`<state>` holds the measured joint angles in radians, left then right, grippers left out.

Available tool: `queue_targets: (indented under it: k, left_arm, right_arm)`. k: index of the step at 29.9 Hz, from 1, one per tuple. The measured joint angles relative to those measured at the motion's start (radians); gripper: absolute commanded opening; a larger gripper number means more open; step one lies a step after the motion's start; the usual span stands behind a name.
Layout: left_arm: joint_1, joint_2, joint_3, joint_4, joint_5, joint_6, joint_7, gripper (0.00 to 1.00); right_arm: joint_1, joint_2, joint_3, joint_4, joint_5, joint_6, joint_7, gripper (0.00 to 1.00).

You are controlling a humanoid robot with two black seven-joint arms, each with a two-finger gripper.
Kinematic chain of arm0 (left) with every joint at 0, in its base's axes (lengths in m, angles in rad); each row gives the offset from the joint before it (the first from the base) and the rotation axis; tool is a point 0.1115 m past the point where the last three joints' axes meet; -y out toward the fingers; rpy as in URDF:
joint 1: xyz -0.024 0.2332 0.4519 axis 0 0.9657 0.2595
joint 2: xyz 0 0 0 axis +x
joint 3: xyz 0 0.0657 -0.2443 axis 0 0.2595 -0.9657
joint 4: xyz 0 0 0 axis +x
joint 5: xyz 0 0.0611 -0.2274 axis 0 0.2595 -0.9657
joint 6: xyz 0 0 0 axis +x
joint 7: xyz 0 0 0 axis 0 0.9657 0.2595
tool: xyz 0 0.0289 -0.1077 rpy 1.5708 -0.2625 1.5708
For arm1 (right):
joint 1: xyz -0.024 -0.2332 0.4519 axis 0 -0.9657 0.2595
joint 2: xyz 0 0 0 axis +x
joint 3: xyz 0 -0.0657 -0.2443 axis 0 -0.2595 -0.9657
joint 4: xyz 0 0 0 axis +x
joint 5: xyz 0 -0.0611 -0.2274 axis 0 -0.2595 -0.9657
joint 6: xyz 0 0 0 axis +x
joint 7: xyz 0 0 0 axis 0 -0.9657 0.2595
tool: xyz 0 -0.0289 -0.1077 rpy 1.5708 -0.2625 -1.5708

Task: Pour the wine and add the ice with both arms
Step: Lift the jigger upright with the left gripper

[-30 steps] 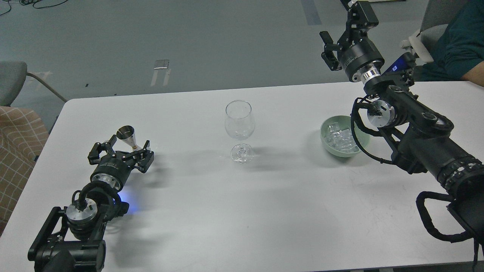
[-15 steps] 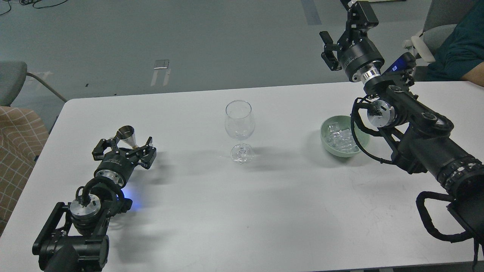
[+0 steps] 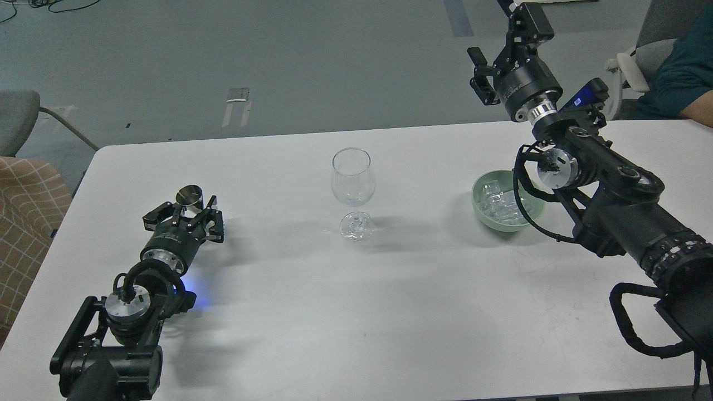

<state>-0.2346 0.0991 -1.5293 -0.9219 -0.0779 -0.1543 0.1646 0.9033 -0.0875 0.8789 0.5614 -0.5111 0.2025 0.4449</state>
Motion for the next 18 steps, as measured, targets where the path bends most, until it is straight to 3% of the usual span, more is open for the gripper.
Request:
queue_targets:
  k: [7,18]
  left_arm:
    - [0.005,-0.015,-0.007,0.000,0.008,-0.005,-0.001,0.10]
    - [-0.003,-0.042,-0.017,-0.013,0.009,-0.009,-0.010,0.09]
  right_arm:
    - [0.003,0.006,0.000,0.000,-0.001,0.000,0.000,1.00]
    - [0.004,0.006,0.000,0.000,-0.001,0.000,0.000,1.00]
